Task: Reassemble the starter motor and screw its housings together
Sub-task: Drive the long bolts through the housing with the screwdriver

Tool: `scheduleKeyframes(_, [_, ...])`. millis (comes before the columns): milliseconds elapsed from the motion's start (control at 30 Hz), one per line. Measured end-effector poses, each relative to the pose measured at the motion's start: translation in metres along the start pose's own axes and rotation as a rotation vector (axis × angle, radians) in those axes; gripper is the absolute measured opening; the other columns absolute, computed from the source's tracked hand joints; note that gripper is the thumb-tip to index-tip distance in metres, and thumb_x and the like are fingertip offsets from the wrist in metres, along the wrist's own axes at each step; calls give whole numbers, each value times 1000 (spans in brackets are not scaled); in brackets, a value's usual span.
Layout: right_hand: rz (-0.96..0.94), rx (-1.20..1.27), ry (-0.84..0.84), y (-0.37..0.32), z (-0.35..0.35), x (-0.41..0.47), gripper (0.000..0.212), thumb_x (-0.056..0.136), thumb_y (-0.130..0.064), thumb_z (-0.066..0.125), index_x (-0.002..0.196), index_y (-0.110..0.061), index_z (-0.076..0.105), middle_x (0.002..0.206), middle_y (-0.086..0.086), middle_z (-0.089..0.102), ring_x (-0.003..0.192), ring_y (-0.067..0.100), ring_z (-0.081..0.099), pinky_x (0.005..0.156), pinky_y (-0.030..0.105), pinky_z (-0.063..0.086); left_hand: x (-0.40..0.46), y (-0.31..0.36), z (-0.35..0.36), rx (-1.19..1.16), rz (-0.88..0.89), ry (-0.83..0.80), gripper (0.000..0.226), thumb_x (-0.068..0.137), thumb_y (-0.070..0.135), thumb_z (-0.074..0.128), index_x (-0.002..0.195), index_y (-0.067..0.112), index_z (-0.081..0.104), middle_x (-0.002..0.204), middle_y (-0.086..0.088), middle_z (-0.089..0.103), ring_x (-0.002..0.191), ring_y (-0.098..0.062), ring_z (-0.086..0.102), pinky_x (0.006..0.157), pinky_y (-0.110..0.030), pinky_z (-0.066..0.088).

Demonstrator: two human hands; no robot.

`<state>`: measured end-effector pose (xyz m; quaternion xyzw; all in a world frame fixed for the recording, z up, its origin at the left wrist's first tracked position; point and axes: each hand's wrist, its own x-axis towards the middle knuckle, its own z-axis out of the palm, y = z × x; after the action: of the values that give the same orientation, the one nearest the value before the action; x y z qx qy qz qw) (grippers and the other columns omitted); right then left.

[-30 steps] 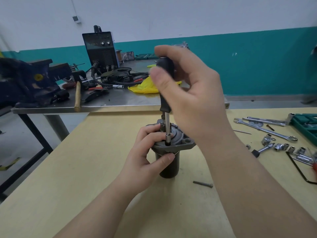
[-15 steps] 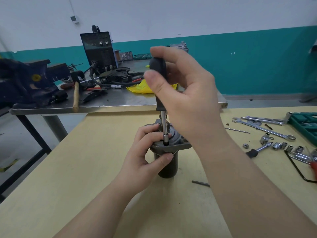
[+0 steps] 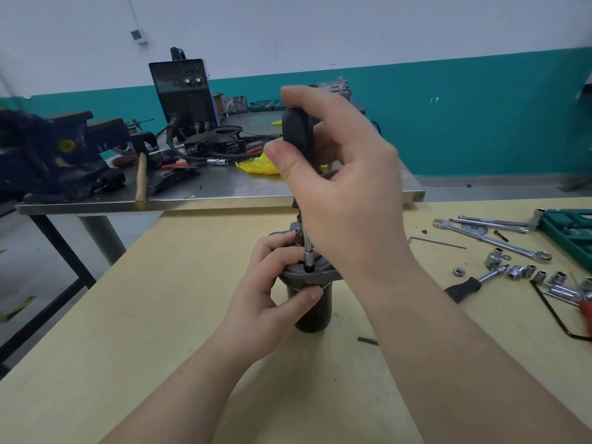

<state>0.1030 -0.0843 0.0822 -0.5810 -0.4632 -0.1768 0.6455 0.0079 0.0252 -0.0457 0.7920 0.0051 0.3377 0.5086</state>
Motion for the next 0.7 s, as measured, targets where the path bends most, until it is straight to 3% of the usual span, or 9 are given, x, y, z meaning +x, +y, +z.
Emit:
scheduleKeyframes(133, [163, 361, -134, 1, -7, 6, 29, 106, -20, 64, 133, -27, 71, 114, -11, 76, 109, 14, 72, 98, 43, 61, 1, 2, 0, 9, 24, 12, 36, 88, 27, 77, 122, 35, 73, 139, 5, 54, 145, -33, 47, 115, -64, 42])
scheduleKeyframes(233, [267, 588, -241, 2, -18, 9, 29, 107, -17, 58, 130, -28, 71, 117, 5, 79, 106, 28, 76, 86, 44, 64, 1, 2, 0, 11, 25, 8, 38, 88, 28, 77, 125, 33, 71, 141, 6, 54, 148, -31, 44, 116, -61, 43])
scheduleKeyframes(333, [245, 630, -282, 1, -20, 10, 30, 105, -11, 61, 129, -28, 70, 108, 8, 78, 97, 25, 75, 80, 40, 62, 1, 1, 0, 10, 28, 8, 37, 88, 27, 76, 125, 28, 73, 141, 4, 54, 148, -32, 44, 116, -61, 43])
scheduleKeyframes(467, [167, 537, -224, 2, -16, 9, 32, 100, -10, 70, 125, -31, 70, 92, -2, 72, 88, 25, 67, 78, 56, 64, -1, 1, 0, 11, 32, 7, 36, 88, 26, 76, 124, 26, 72, 141, -2, 54, 149, -34, 43, 116, -62, 42])
scheduleKeyframes(500, [132, 467, -184, 2, -14, 9, 32, 99, -11, 73, 123, -31, 70, 90, -6, 71, 85, 20, 67, 78, 54, 63, -1, 1, 0, 9, 33, 7, 36, 88, 26, 76, 124, 26, 72, 142, -4, 53, 149, -35, 43, 116, -63, 42])
scheduleKeyframes(600, [18, 203, -18, 1, -8, 6, 30, 94, -16, 81, 118, -31, 70, 95, -6, 71, 83, 10, 68, 79, 29, 58, -1, 1, 1, -3, 15, 9, 33, 88, 26, 76, 121, 21, 73, 142, -7, 53, 148, -36, 43, 115, -64, 41])
scheduleKeyframes(700, [-18, 99, 15, 1, -5, 4, 28, 95, -21, 81, 121, -27, 72, 102, -6, 71, 94, 12, 69, 83, 30, 59, 0, 2, 1, -6, 17, 3, 32, 88, 26, 76, 119, 25, 73, 140, -2, 54, 144, -34, 46, 115, -63, 42])
